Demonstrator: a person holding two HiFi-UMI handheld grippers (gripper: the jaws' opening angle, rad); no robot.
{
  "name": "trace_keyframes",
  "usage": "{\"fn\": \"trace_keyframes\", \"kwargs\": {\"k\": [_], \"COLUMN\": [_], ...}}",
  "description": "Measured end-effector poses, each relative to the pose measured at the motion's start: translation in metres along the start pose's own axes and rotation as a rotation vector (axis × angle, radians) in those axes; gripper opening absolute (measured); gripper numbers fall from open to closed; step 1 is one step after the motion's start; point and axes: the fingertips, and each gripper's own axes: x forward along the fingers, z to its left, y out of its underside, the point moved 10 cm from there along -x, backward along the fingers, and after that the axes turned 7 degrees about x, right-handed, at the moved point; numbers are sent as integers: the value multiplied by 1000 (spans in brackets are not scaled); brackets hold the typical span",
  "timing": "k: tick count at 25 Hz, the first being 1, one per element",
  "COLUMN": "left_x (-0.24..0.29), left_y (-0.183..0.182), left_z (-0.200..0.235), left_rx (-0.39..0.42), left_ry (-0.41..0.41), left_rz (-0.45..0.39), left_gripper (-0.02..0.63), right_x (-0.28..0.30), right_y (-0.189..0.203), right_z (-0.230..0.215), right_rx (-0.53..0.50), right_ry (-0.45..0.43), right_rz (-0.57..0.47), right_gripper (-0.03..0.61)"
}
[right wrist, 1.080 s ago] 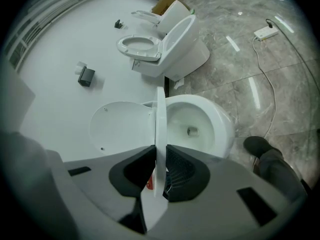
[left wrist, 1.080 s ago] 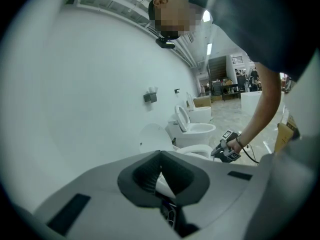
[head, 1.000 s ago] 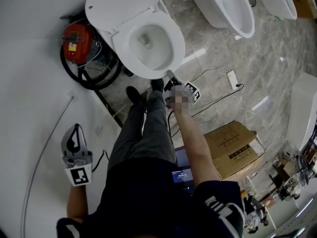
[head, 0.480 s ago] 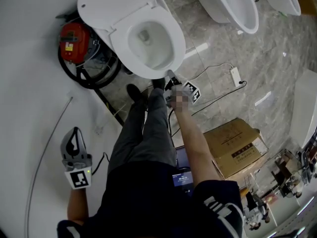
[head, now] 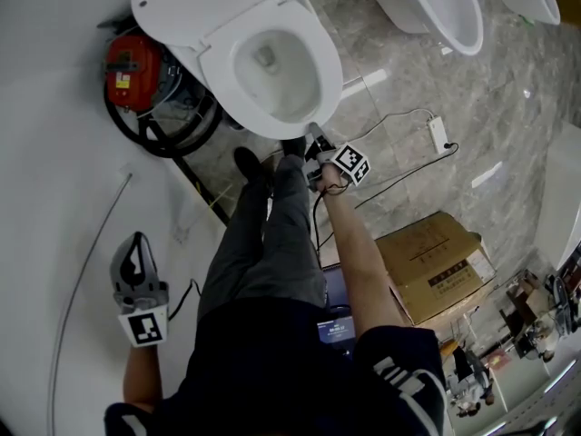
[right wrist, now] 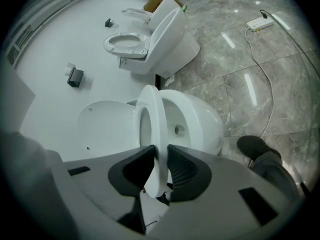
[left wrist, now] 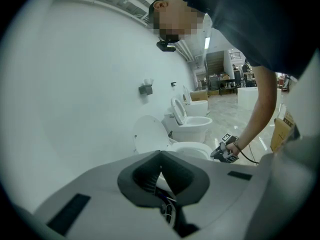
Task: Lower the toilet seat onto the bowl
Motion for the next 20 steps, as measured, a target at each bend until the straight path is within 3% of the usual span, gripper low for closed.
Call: {"fn": "trace_keyframes", "kwargs": {"k": [8, 20], "left_x": [15, 59], "left_y": [5, 4], "left_z": [-9, -33], "left_rx": [10, -9], "left_ry": [17, 86], "left_rz": [-9, -88], "left_gripper": [25, 25], "right_x": [12, 24], "right_y": [-6, -10], "right_z": [-22, -38], "right_rx": [-6, -5], "right_ry": [2, 2], "right_rz": [22, 41], "right_gripper": [101, 100]}}
